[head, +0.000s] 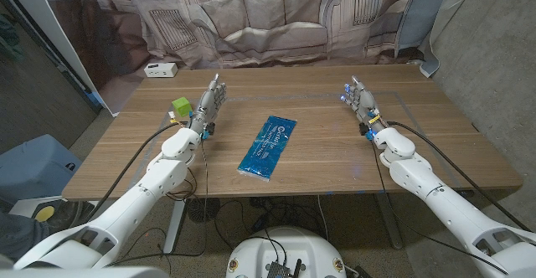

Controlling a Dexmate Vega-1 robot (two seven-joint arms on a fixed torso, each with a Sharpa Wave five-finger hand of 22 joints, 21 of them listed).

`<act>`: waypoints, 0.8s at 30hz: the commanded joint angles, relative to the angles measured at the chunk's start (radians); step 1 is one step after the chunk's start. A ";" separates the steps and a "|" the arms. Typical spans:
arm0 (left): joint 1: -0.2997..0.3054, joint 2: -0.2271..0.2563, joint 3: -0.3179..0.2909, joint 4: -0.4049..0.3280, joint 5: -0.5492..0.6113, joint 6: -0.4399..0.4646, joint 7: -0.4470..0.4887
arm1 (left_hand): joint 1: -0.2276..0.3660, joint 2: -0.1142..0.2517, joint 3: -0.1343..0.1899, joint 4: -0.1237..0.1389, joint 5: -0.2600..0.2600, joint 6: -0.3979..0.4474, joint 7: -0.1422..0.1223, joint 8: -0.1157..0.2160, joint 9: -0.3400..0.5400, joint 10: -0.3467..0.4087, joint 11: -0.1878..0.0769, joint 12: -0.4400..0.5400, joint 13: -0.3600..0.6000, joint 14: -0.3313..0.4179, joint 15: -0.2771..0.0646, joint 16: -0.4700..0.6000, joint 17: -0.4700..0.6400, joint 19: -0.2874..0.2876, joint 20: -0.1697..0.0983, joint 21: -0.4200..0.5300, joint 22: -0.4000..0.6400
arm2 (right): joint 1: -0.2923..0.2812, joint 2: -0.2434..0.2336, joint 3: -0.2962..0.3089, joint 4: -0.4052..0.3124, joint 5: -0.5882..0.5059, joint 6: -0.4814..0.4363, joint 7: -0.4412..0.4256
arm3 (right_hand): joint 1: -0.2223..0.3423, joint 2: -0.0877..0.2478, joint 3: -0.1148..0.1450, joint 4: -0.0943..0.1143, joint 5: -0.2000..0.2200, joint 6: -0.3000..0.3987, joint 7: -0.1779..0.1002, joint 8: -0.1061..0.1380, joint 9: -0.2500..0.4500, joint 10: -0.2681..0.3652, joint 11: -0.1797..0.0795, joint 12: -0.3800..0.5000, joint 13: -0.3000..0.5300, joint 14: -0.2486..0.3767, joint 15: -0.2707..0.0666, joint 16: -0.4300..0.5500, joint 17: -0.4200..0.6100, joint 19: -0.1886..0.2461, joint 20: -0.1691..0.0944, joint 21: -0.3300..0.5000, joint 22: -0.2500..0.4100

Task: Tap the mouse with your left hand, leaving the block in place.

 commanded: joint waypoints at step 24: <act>0.088 0.087 -0.021 -0.197 0.148 0.012 0.167 | 0.027 0.003 -0.011 -0.014 -0.003 0.115 0.021 0.032 0.002 0.128 0.007 0.047 -0.041 0.134 0.001 0.031 0.000 0.131 -0.002 0.007 0.005 | -0.006 -0.058 0.022 -0.015 0.028 -0.015 0.076 | 0.009 0.005 0.001 -0.005 0.007 -0.001 0.021 0.004 0.001 0.018 0.011 0.001 0.002 0.014 0.012 0.002 0.003 0.020 0.001 -0.003 0.002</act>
